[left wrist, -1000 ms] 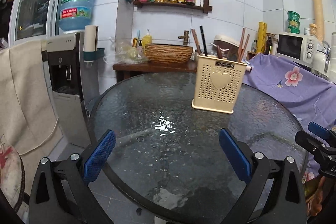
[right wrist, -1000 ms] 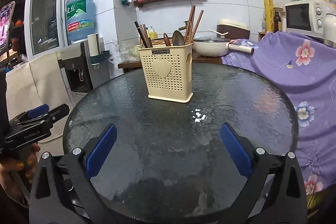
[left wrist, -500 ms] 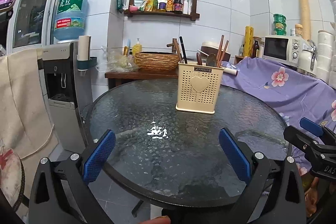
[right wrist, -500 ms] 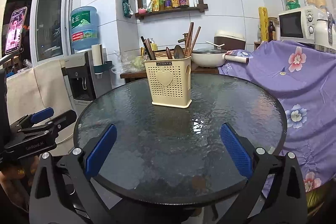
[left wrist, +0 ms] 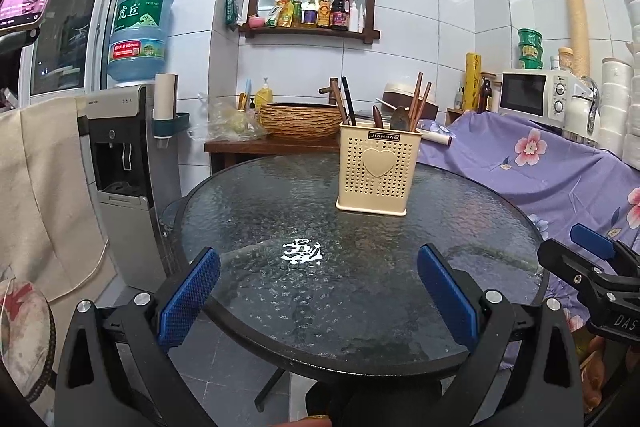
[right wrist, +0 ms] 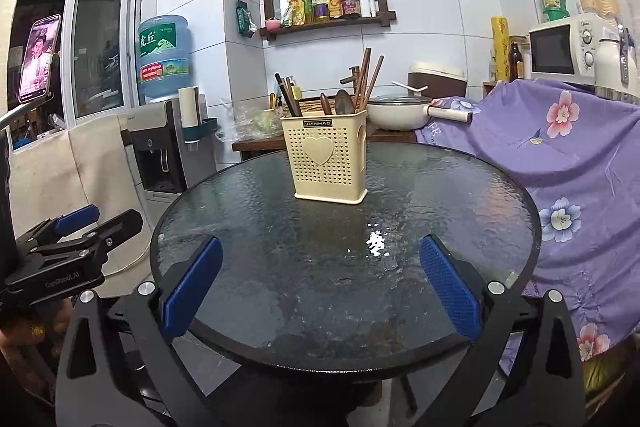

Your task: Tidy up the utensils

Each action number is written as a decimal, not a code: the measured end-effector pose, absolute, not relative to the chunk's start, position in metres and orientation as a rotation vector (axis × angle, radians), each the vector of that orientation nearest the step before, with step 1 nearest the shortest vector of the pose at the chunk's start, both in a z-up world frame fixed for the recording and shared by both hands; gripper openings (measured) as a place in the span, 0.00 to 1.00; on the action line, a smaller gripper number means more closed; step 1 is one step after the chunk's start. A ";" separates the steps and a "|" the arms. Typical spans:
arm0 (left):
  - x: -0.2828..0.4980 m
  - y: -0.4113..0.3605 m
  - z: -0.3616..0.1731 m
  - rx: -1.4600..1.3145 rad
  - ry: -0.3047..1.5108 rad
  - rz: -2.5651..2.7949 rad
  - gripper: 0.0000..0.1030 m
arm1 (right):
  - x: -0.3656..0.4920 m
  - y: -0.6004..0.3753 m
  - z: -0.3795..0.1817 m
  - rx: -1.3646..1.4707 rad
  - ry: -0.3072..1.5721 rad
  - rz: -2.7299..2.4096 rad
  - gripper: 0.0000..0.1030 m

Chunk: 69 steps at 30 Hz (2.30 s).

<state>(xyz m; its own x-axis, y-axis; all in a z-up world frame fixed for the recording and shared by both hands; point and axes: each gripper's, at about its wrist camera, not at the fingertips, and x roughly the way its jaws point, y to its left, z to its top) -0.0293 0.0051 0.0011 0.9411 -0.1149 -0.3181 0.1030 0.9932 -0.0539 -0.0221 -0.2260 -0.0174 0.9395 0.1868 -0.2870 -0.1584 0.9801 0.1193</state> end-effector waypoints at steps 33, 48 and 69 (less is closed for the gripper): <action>-0.044 0.004 0.009 -0.052 0.315 -0.106 0.94 | -0.036 -0.229 -0.010 0.110 0.282 0.178 0.94; -0.043 0.006 0.008 -0.053 0.322 -0.104 0.94 | -0.036 -0.226 -0.012 0.122 0.294 0.185 0.94; -0.038 0.003 0.005 -0.047 0.345 -0.118 0.94 | -0.039 -0.227 -0.012 0.115 0.292 0.180 0.94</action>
<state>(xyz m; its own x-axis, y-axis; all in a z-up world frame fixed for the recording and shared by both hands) -0.0383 0.0031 0.0053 0.9343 -0.1235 -0.3344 0.1075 0.9920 -0.0660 -0.0391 -0.2268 -0.0117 0.9418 0.1927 -0.2755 -0.1596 0.9775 0.1381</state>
